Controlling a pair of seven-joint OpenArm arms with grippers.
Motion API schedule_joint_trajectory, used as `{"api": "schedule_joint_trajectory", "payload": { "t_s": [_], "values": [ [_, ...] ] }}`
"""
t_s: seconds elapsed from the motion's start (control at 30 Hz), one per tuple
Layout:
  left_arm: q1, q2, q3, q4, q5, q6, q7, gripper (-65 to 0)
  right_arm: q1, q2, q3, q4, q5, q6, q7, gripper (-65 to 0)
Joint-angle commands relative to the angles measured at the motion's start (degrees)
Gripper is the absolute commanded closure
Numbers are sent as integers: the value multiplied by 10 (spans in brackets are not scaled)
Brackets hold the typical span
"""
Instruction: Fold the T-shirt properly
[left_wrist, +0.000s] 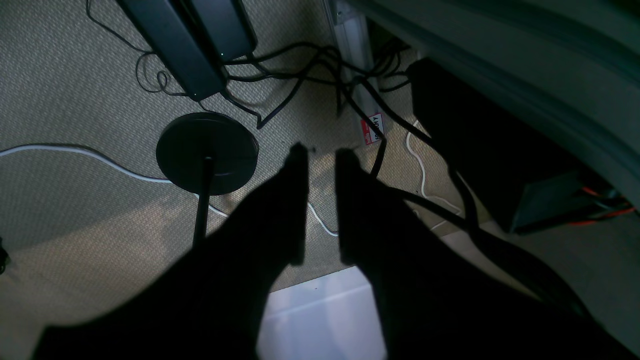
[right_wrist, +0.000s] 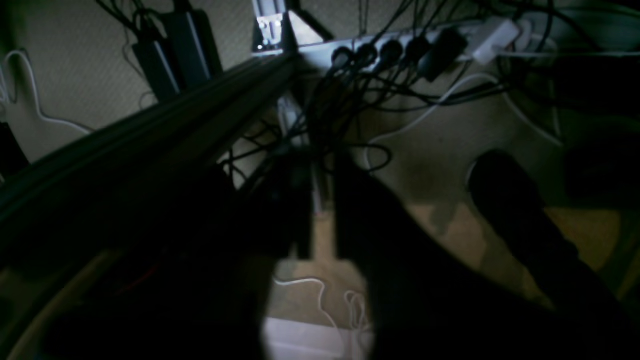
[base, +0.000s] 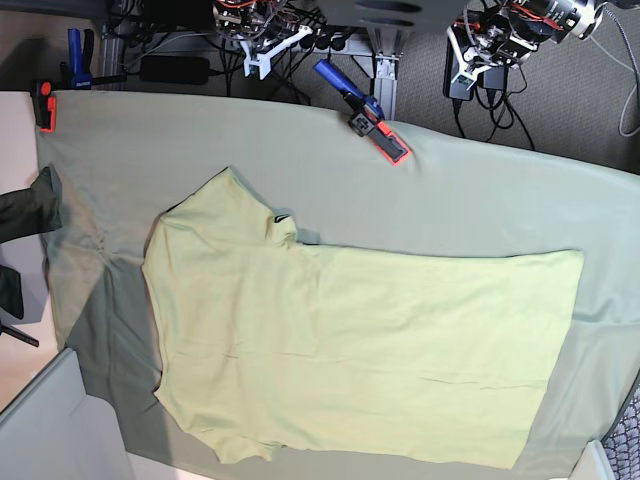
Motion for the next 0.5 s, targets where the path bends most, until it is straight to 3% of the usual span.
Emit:
{"api": "schedule_joint_trajectory", "payload": {
  "t_s": [0.0, 0.47],
  "values": [
    [-2, -2, 0, 3, 1, -5, -2, -134, 0, 4, -1, 4, 2, -23, 5, -7],
    [-2, -2, 0, 3, 11, -6, -27, -134, 0, 4, -1, 4, 2, -23, 5, -6]
  ]
}}
